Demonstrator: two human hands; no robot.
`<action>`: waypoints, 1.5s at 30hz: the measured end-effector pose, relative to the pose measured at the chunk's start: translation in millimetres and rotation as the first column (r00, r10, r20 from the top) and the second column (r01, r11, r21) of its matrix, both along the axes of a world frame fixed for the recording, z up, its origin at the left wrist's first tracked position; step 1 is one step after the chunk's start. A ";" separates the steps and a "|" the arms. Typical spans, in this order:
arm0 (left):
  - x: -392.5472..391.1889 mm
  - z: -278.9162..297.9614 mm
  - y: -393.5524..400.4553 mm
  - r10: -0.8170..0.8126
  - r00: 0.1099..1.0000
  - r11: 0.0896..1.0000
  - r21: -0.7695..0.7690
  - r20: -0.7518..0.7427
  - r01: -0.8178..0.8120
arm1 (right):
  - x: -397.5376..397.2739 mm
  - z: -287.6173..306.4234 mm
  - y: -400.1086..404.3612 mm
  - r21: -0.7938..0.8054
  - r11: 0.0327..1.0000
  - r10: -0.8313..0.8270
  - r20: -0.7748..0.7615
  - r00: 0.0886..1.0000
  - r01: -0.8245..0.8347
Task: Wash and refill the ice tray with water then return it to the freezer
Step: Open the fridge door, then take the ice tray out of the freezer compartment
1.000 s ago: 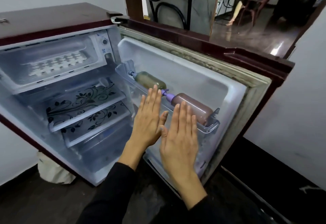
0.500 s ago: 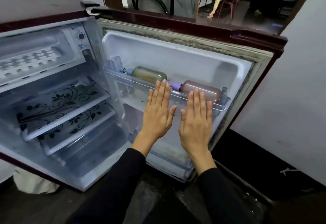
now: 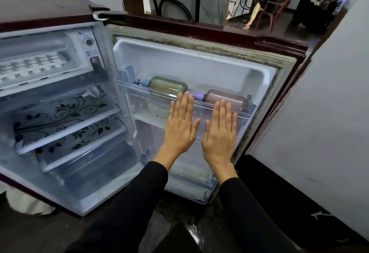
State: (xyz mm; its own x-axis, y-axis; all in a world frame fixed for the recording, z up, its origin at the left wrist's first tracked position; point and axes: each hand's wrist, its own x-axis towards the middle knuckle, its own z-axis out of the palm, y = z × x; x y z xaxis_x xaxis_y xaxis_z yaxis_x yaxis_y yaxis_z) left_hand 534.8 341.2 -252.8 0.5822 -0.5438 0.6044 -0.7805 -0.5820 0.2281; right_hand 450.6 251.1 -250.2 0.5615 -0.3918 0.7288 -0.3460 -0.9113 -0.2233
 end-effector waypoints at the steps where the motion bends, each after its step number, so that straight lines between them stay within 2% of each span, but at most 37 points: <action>1: 0.3 -0.4 -3.8 0.008 1.000 1.000 -0.005 0.000 -0.008 | 1.6 -0.7 -4.3 0.002 1.000 0.012 0.003 1.000 -0.012; 8: 1.6 0.9 -26.1 0.066 0.998 0.998 0.000 -0.018 -0.066 | 11.8 -3.7 -31.6 0.009 0.996 0.093 0.026 0.995 -0.093; 19: -2.9 5.4 -41.7 0.140 0.988 0.990 0.014 -0.066 -0.139 | 23.2 -6.5 -47.8 0.116 0.968 0.209 0.113 0.971 -0.221; 22: -8.6 9.2 -37.1 0.155 0.985 0.988 0.011 -0.069 -0.155 | 21.2 -4.9 -40.7 0.186 0.949 0.228 0.144 0.963 -0.252; 24: -17.6 9.5 -27.3 0.170 0.980 0.984 -0.037 -0.107 -0.175 | 22.7 1.5 -31.0 0.302 0.917 0.211 0.187 0.959 -0.260; 28: -36.5 -2.9 12.4 0.270 0.907 0.906 -0.234 -0.322 -0.353 | 31.4 21.9 2.1 0.544 0.784 0.184 0.259 0.948 -0.301; 31: -37.1 -4.0 50.4 0.312 0.785 0.767 -0.345 -0.536 -0.541 | 41.2 31.8 38.9 0.592 0.689 0.303 0.290 0.908 -0.419; 33: -31.8 2.9 76.8 0.317 0.714 0.656 -0.400 -0.624 -0.641 | 49.5 35.9 65.4 0.638 0.585 0.438 0.272 0.857 -0.502; 35: -22.0 11.5 103.4 0.319 0.669 0.541 -0.450 -0.672 -0.710 | 60.3 41.0 88.2 0.715 0.436 0.560 0.259 0.787 -0.547; 38: 0.0 23.1 143.5 0.326 0.619 0.389 -0.496 -0.714 -0.776 | 85.9 49.8 114.1 0.803 0.240 0.661 0.277 0.698 -0.545; 41: 24.5 32.3 182.7 0.331 0.601 0.294 -0.525 -0.728 -0.799 | 122.6 58.5 139.1 0.854 0.117 0.689 0.298 0.661 -0.507; 45: 66.2 40.1 236.7 0.343 0.570 0.223 -0.525 -0.747 -0.821 | 176.2 70.4 173.1 0.890 -0.004 0.680 0.337 0.651 -0.457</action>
